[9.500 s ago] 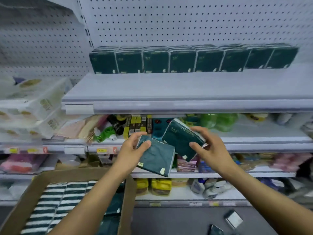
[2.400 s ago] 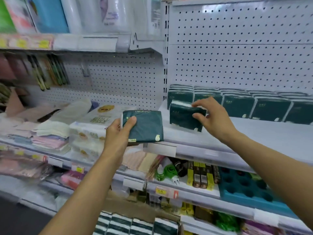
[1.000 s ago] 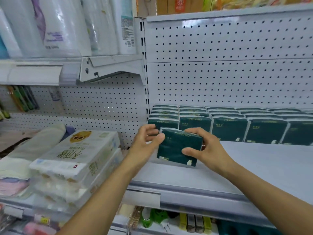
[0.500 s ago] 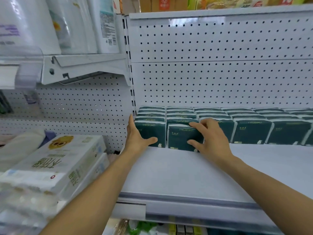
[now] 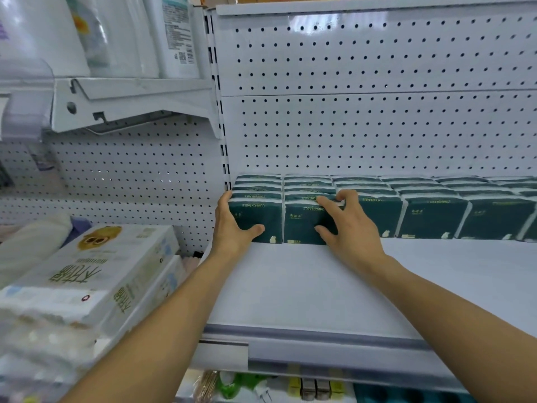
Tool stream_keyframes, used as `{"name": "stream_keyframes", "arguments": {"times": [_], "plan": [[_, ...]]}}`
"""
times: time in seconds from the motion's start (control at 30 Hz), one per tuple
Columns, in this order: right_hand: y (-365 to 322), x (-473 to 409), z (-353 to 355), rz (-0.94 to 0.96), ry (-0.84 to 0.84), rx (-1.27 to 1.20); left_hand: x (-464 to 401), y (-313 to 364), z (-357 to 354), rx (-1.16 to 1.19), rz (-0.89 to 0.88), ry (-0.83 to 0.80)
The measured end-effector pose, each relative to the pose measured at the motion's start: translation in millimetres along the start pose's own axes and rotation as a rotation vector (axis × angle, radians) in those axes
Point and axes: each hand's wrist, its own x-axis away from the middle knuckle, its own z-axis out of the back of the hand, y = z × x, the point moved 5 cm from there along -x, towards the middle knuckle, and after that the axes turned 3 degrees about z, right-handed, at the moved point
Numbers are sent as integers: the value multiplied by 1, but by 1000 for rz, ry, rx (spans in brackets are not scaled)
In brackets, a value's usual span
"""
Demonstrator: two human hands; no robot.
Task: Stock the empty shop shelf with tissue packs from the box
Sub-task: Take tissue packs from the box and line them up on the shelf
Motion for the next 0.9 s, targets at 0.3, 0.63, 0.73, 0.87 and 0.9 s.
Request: {"name": "stream_keyframes", "arguments": {"times": [0.3,0.63,0.73,0.87,0.9], "plan": [[-18,28,25,-111,-20,254,48,26,38,-374,-177,124],[-125,175,65,123,114,-16,221,-11,121,-535,-506,172],[-160,235,55,208,80,-32,276,-41,139,-524,-528,138],[-188,308,9,243,-149,-59,332,-106,139,-550,-393,-74],[-190,324,-6,220,-223,-61,342,-125,137,-555,-340,-142]]}}
